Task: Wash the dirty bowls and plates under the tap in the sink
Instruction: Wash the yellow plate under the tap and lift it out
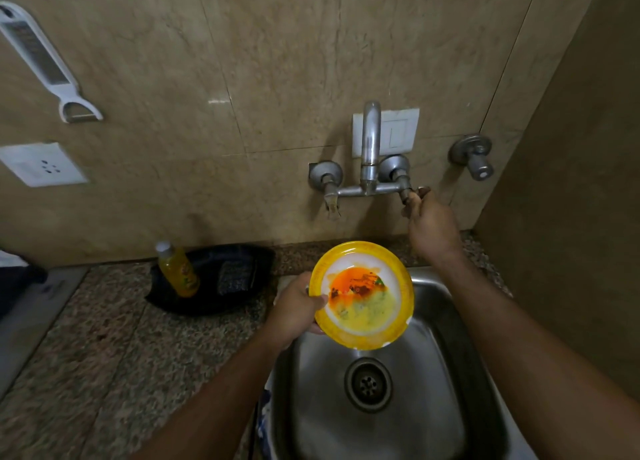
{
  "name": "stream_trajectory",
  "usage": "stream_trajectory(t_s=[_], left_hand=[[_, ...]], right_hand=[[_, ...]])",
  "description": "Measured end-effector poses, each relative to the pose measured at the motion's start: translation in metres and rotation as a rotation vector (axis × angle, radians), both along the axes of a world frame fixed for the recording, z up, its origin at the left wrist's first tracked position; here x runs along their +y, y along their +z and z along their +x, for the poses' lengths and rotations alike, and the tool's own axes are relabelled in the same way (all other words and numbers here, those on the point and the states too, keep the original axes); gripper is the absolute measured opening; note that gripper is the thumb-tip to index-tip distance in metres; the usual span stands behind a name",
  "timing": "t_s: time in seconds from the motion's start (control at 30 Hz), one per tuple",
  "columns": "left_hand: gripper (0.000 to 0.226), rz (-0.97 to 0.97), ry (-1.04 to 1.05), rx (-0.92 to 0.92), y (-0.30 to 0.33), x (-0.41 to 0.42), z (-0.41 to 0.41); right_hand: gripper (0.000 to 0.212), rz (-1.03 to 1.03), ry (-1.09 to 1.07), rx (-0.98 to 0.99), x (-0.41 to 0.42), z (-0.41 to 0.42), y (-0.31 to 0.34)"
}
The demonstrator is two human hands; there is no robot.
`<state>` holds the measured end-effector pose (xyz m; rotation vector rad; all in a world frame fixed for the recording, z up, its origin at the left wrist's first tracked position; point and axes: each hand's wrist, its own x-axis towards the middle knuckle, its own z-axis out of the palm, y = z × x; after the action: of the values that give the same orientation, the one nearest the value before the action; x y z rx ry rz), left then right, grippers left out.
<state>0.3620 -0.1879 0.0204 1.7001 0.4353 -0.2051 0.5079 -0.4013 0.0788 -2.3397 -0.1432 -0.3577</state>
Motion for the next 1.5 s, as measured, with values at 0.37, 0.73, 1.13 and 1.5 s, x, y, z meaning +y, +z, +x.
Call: stream_trajectory(t_s=[0.37, 0.73, 1.13, 1.5], left_hand=[[0.032, -0.035, 0.008, 0.005, 0.004, -0.008, 0.000], [0.023, -0.001, 0.008, 0.004, 0.015, -0.022, 0.002], [0.025, -0.148, 0.098, -0.034, 0.023, -0.045, 0.027], [0.028, -0.339, 0.094, -0.083, 0.006, -0.033, 0.047]], right_hand=[[0.027, 0.087, 0.018, 0.045, -0.002, 0.002, 0.000], [0.037, 0.188, 0.070, 0.235, -0.019, -0.032, -0.021], [0.015, 0.356, 0.090, 0.380, -0.054, -0.073, -0.062], [0.007, 0.704, 0.111, 0.457, -0.034, -0.055, -0.090]])
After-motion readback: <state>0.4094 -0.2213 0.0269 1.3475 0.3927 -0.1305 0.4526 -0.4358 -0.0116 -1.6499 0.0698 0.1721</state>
